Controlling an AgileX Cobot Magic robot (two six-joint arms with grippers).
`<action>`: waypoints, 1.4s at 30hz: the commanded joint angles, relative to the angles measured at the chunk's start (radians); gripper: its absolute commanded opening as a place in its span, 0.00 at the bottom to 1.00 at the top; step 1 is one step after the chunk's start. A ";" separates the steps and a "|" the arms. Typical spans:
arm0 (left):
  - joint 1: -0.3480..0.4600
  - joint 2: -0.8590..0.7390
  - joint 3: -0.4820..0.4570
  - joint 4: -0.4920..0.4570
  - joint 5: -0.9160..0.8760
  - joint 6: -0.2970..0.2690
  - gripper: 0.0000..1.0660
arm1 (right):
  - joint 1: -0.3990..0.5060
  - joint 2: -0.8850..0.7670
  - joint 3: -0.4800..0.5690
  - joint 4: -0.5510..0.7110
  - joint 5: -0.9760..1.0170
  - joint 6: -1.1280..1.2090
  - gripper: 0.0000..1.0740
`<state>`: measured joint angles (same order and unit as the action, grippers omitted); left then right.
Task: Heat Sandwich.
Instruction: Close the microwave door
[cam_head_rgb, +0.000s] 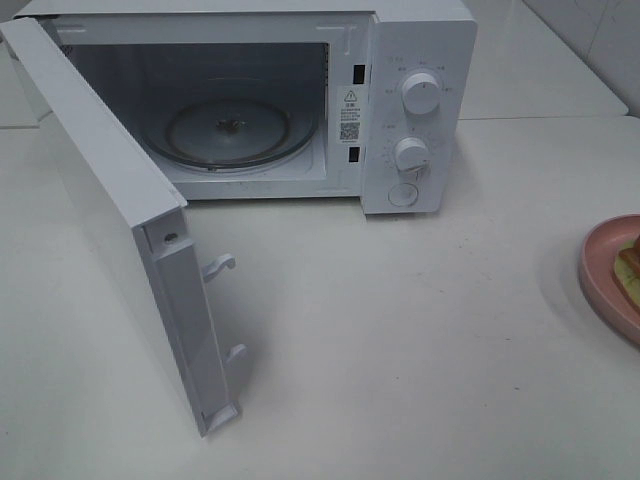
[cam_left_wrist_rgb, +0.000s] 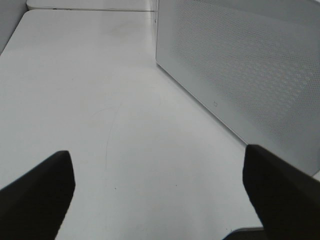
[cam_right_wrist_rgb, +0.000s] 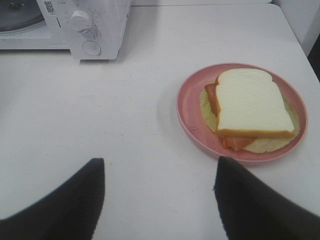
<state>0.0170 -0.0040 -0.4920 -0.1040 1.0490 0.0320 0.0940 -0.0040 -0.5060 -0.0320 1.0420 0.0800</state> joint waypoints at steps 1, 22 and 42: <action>-0.005 -0.016 0.001 -0.006 -0.015 -0.003 0.79 | 0.001 -0.026 0.002 -0.005 -0.005 -0.008 0.59; -0.005 -0.009 -0.018 0.002 -0.044 -0.003 0.79 | 0.001 -0.026 0.002 -0.005 -0.005 -0.008 0.59; -0.007 0.288 0.007 0.012 -0.479 0.097 0.78 | 0.001 -0.026 0.002 -0.005 -0.005 -0.008 0.59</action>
<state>0.0150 0.2820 -0.4870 -0.0950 0.6060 0.1210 0.0940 -0.0040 -0.5060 -0.0320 1.0420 0.0800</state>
